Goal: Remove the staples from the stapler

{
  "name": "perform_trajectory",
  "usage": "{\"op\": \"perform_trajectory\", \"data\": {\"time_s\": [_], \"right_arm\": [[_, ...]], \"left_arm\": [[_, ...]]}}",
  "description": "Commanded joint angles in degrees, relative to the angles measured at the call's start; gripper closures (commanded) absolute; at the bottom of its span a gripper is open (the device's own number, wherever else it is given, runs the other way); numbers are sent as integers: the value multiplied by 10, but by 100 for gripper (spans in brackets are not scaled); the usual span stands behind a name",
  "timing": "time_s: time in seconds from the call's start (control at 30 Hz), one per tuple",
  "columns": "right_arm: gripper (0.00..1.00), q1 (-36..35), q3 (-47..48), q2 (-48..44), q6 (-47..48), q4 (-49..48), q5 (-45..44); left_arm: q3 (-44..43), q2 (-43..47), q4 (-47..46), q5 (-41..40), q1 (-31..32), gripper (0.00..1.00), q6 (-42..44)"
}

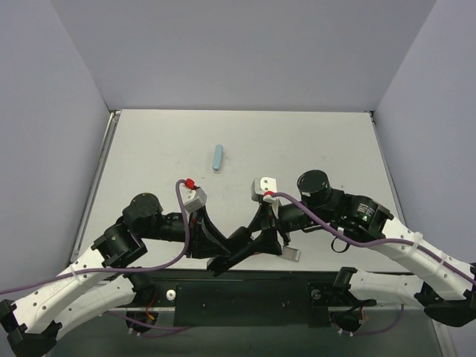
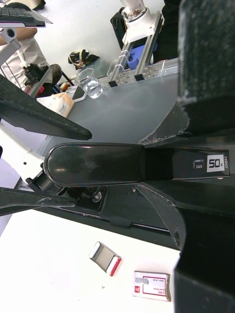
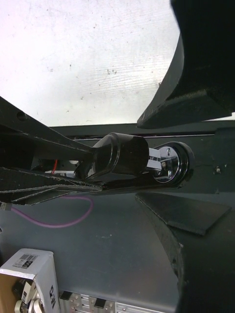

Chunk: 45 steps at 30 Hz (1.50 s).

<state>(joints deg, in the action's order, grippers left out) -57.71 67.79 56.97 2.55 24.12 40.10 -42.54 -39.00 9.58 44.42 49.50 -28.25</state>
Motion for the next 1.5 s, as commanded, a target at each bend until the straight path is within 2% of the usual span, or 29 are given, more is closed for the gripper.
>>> {"op": "perform_trajectory", "data": {"time_s": [0.0,0.3,0.33,0.37,0.4,0.47,0.67,0.83,0.97,1.13,1.47], "right_arm": [[52,-10,23,2,-3,-25,19],[77,-16,7,-13,-7,-42,24],[84,-16,3,-17,-11,-45,27],[86,-17,-2,-19,-13,-53,28],[94,-16,-5,-23,-16,-57,30],[100,-17,-13,-29,-20,-65,30],[100,-19,-24,-46,-25,-83,44],[100,-21,-32,-63,-25,-88,52],[100,-21,-36,-76,-25,-90,53],[100,-21,-36,-81,-25,-91,60],[100,-21,-37,-84,-25,-92,53]], "left_arm": [[-11,12,-67,15,4,100,-6],[-6,16,-83,14,7,100,-7],[-5,16,-87,15,7,100,-7],[-3,15,-87,14,7,100,-7],[-3,15,-87,12,7,100,-6],[-3,13,-87,10,7,100,3],[-11,0,-87,10,7,100,11],[-16,-14,-87,10,7,73,14],[-17,-20,-108,14,7,58,14],[-12,-24,-123,21,7,48,16],[-20,-32,-137,32,7,39,21]]}}
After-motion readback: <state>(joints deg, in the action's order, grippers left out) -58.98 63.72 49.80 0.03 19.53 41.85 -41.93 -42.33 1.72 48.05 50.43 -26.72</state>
